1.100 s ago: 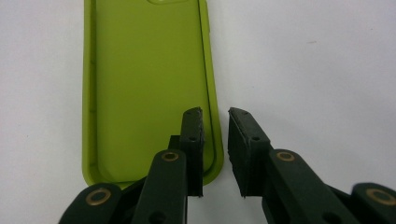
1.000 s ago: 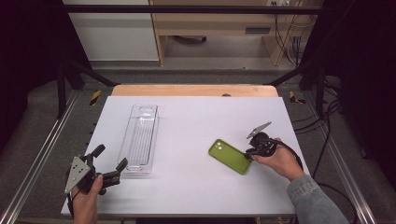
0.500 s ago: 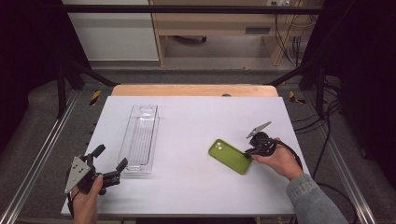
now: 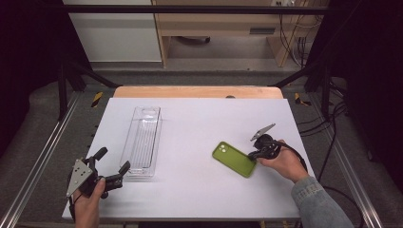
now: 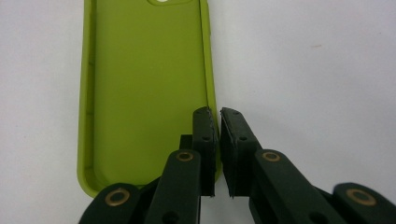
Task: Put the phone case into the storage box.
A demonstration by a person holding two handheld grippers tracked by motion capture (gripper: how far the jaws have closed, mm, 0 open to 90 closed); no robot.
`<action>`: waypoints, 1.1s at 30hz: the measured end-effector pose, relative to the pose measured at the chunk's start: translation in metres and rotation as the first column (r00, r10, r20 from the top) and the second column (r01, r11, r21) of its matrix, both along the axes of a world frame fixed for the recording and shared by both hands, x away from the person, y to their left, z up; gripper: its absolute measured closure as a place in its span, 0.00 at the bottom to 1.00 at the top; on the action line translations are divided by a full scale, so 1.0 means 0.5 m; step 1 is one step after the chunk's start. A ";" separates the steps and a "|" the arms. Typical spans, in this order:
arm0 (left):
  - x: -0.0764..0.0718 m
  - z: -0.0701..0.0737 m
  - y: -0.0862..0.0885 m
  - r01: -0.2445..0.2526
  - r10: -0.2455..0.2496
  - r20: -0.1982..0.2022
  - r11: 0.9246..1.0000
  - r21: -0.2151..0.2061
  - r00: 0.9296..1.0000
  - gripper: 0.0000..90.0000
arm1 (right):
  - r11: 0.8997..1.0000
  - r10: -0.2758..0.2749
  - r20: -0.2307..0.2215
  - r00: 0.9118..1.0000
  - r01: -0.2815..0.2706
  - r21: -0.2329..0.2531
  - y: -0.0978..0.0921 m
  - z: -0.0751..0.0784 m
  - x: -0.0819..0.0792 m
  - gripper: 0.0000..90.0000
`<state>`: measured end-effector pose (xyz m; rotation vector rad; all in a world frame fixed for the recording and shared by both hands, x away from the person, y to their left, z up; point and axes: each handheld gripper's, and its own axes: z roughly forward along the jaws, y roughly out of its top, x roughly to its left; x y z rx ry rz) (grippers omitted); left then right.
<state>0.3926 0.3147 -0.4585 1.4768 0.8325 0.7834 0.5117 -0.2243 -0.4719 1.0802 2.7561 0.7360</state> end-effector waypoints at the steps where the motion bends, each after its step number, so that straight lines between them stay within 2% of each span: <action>1: 0.000 0.000 0.000 0.000 0.000 -0.001 1.000 0.001 1.000 0.01 | 1.000 0.002 0.003 1.000 -0.002 -0.001 0.000 0.000 -0.001 0.95; 10: 0.000 0.000 0.001 -0.001 0.001 -0.001 1.000 -0.001 1.000 0.01 | 0.999 0.035 0.042 0.998 -0.034 -0.021 0.003 0.000 -0.007 0.98; 19: 0.001 -0.001 0.001 -0.002 0.002 -0.004 1.000 -0.001 1.000 0.01 | 0.998 0.057 0.132 0.990 -0.053 -0.035 0.017 0.028 -0.026 0.98; 24: -0.001 0.000 0.001 -0.007 0.007 -0.005 1.000 0.000 1.000 0.01 | 0.996 0.070 0.200 0.977 -0.058 -0.063 0.025 0.061 -0.031 0.98; 26: -0.002 0.001 0.000 -0.007 0.007 -0.006 1.000 0.003 1.000 0.01 | 0.995 0.078 0.214 0.974 -0.065 -0.069 0.029 0.075 -0.034 0.98; 27: -0.002 0.001 0.000 -0.008 0.008 -0.006 1.000 0.005 1.000 0.01 | 0.993 0.096 0.226 0.969 -0.080 -0.082 0.030 0.081 -0.034 0.98; 33: -0.005 0.004 0.001 -0.013 0.013 -0.014 1.000 0.007 1.000 0.01 | 0.991 0.119 0.281 0.952 -0.095 -0.096 0.043 0.117 -0.045 0.98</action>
